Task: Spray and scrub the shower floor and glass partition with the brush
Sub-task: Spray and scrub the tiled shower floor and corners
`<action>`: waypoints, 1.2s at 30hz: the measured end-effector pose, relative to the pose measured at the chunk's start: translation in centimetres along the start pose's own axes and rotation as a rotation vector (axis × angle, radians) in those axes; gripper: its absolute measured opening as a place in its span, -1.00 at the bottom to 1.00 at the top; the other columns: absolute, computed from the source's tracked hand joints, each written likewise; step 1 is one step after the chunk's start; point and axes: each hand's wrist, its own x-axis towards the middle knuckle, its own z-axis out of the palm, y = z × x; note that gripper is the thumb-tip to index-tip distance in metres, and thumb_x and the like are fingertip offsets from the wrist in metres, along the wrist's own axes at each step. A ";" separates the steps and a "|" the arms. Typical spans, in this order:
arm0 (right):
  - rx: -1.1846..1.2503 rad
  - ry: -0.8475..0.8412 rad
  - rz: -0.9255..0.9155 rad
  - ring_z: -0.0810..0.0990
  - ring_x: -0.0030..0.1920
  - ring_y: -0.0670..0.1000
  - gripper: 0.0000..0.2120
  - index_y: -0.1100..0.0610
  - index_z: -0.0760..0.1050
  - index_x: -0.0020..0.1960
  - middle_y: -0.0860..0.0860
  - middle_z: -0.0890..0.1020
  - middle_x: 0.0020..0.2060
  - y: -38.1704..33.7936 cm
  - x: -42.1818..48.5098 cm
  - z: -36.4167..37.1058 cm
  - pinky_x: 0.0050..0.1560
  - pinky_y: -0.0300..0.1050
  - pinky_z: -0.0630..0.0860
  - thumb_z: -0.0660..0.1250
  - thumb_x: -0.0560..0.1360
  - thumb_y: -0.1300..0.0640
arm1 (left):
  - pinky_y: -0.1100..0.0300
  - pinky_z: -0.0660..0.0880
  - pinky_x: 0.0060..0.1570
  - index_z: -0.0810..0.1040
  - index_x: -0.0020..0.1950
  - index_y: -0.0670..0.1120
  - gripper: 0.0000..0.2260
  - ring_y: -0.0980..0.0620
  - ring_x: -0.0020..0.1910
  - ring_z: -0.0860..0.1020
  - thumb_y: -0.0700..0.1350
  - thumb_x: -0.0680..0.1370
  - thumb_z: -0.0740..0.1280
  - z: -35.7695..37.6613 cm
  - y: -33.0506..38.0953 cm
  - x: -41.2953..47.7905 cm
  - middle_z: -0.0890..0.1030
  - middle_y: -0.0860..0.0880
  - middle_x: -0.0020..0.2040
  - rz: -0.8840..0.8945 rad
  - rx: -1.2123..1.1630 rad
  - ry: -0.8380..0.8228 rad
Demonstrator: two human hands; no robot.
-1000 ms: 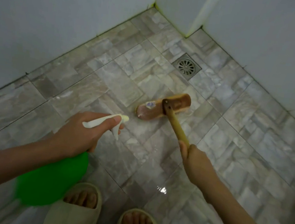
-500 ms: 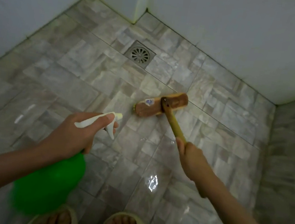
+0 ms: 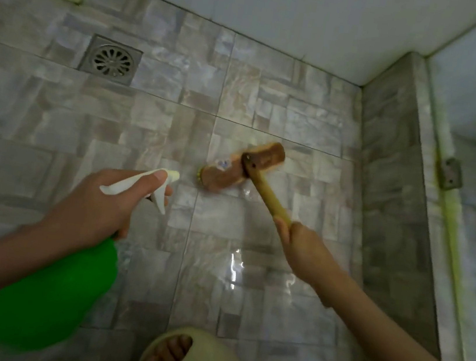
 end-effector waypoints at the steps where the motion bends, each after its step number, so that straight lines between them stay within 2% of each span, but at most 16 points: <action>1: -0.012 -0.011 0.050 0.51 -0.33 0.01 -0.55 0.11 0.42 -0.15 0.02 0.55 -0.32 2.7 -2.4 0.8 -0.28 -0.04 0.47 0.01 0.57 -0.23 | 0.18 0.48 -0.40 0.72 -0.07 0.26 -0.51 -0.04 -0.58 0.49 0.51 0.38 0.15 0.4 0.3 0.3 0.73 -0.24 -0.09 0.015 0.018 -0.018; 4: 0.006 -0.055 0.313 0.50 -0.27 -0.02 -0.65 0.04 0.42 -0.10 -0.07 0.50 -0.33 9.8 -11.8 3.1 -0.02 -0.04 0.52 0.05 0.55 -0.20 | 0.30 0.45 -0.47 0.74 -0.10 0.23 -0.62 0.00 -0.61 0.47 0.42 0.53 0.24 1.5 1.0 0.5 0.74 -0.15 -0.21 0.055 0.037 -0.035; 6: 0.022 -0.102 0.481 0.51 -0.28 -0.03 -0.66 0.04 0.47 -0.08 -0.10 0.49 -0.35 11.6 -14.8 2.9 0.00 -0.11 0.52 0.08 0.57 -0.18 | 0.31 0.42 -0.49 0.75 -0.08 0.19 -0.62 0.00 -0.61 0.46 0.38 0.50 0.26 2.2 1.3 0.7 0.68 -0.13 -0.37 0.057 0.027 -0.047; 7: 0.026 -0.125 0.473 0.53 -0.28 -0.02 -0.64 0.06 0.48 -0.10 -0.07 0.51 -0.36 11.7 -14.5 2.6 -0.03 -0.10 0.53 0.07 0.57 -0.18 | 0.28 0.42 -0.49 0.75 -0.05 0.20 -0.59 -0.01 -0.60 0.45 0.44 0.47 0.27 2.5 1.5 0.9 0.68 -0.17 -0.35 0.054 0.024 -0.068; 10: 0.030 -0.055 0.304 0.57 -0.25 0.09 -0.63 0.11 0.40 -0.19 0.07 0.57 -0.30 9.6 -9.3 1.2 -0.15 -0.04 0.50 0.05 0.60 -0.13 | 0.21 0.44 -0.43 0.71 -0.05 0.32 -0.46 -0.06 -0.58 0.46 0.61 0.28 0.19 3.5 2.4 1.4 0.71 -0.30 -0.09 0.042 0.047 -0.134; 13: 0.066 0.055 0.232 0.54 -0.23 0.17 -0.55 0.17 0.38 -0.20 0.20 0.57 -0.25 8.3 -2.8 -1.1 -0.18 -0.01 0.46 0.02 0.61 -0.16 | 0.18 0.46 -0.41 0.72 -0.09 0.28 -0.46 -0.03 -0.60 0.46 0.57 0.29 0.16 5.0 3.1 2.1 0.71 -0.30 -0.08 0.036 0.095 -0.193; 15: 0.112 0.019 0.300 0.54 -0.23 0.18 -0.50 0.21 0.41 -0.20 0.14 0.54 -0.30 9.9 -4.1 -1.4 -0.20 -0.09 0.42 0.01 0.60 -0.18 | 0.15 0.48 -0.37 0.73 -0.08 0.25 -0.46 -0.03 -0.60 0.47 0.54 0.32 0.14 6.0 3.5 2.6 0.72 -0.29 -0.09 0.059 0.132 -0.242; 17: 0.164 -0.025 0.406 0.59 -0.25 0.14 -0.50 0.19 0.47 -0.22 0.07 0.57 -0.35 12.8 -9.6 -0.2 -0.30 -0.12 0.42 0.05 0.57 -0.20 | 0.15 0.50 -0.34 0.73 -0.06 0.24 -0.48 -0.05 -0.59 0.48 0.52 0.34 0.16 6.6 4.1 2.7 0.73 -0.26 -0.11 0.083 0.122 -0.250; 20: 0.199 -0.079 0.531 0.62 -0.27 0.05 -0.50 0.13 0.53 -0.17 0.05 0.63 -0.32 14.8 -15.3 0.5 -0.32 -0.17 0.46 0.05 0.55 -0.23 | 0.25 0.47 -0.41 0.73 -0.09 0.26 -0.56 -0.03 -0.59 0.48 0.50 0.43 0.20 6.9 4.7 3.0 0.75 -0.10 -0.14 0.123 0.119 -0.219; 24: 0.180 0.138 0.361 0.54 -0.42 0.22 -0.69 0.19 0.44 -0.10 0.20 0.59 -0.36 11.6 -7.1 -1.9 -0.56 -0.12 0.32 -0.01 0.66 0.12 | 0.15 0.46 -0.36 0.73 -0.06 0.24 -0.49 -0.05 -0.57 0.49 0.51 0.36 0.16 6.8 5.6 3.4 0.73 -0.25 -0.08 0.134 0.118 -0.217; 26: 0.278 0.129 0.343 0.60 -0.20 0.31 -0.57 0.20 0.44 -0.18 0.33 0.61 -0.16 8.7 -0.9 -4.5 -0.32 -0.03 0.49 -0.01 0.66 -0.02 | 0.11 0.46 -0.31 0.73 -0.06 0.26 -0.50 -0.06 -0.56 0.50 0.51 0.36 0.16 6.6 5.7 3.6 0.73 -0.26 -0.08 0.128 0.115 -0.202; 28: 0.281 0.108 0.312 0.58 0.02 0.31 -0.46 0.30 0.50 0.01 0.36 0.58 0.01 8.3 2.8 -6.5 -0.07 -0.01 0.49 -0.04 0.65 -0.11 | 0.09 0.46 -0.30 0.73 -0.06 0.27 -0.50 -0.07 -0.56 0.50 0.51 0.37 0.16 6.2 5.6 3.7 0.71 -0.31 -0.06 0.115 0.118 -0.191; 30: 0.250 0.060 0.363 0.54 0.12 0.31 -0.46 0.35 0.47 0.12 0.37 0.55 0.08 9.1 1.4 -6.4 0.05 0.01 0.45 -0.04 0.65 -0.09 | 0.10 0.46 -0.31 0.73 -0.07 0.27 -0.51 -0.07 -0.56 0.50 0.51 0.36 0.17 5.7 5.5 3.5 0.70 -0.33 -0.05 0.114 0.117 -0.167; 33: 0.270 0.052 0.447 0.58 -0.09 0.25 -0.50 0.24 0.45 -0.21 0.31 0.59 -0.10 10.1 -4.3 -4.2 -0.10 -0.05 0.46 0.02 0.62 -0.12 | 0.12 0.43 -0.33 0.73 -0.05 0.27 -0.50 -0.06 -0.56 0.48 0.52 0.33 0.19 4.3 5.5 3.3 0.69 -0.35 -0.02 0.081 0.046 -0.081; 34: 0.281 0.017 0.467 0.56 -0.18 0.21 -0.50 0.23 0.45 -0.21 0.30 0.59 -0.13 9.8 -4.2 -4.1 -0.12 -0.04 0.48 0.01 0.62 -0.13 | 0.10 0.44 -0.32 0.73 -0.05 0.26 -0.49 -0.05 -0.55 0.47 0.53 0.32 0.20 3.8 5.5 3.3 0.69 -0.35 -0.01 0.076 0.029 -0.042; 36: 0.223 0.016 0.400 0.53 -0.24 0.18 -0.49 0.30 0.50 0.05 0.29 0.59 -0.07 9.2 -1.0 -4.9 -0.07 0.03 0.53 -0.04 0.64 -0.09 | 0.06 0.45 -0.30 0.73 -0.06 0.27 -0.50 -0.03 -0.55 0.47 0.53 0.32 0.20 3.3 5.6 3.5 0.69 -0.35 -0.01 0.087 0.021 0.001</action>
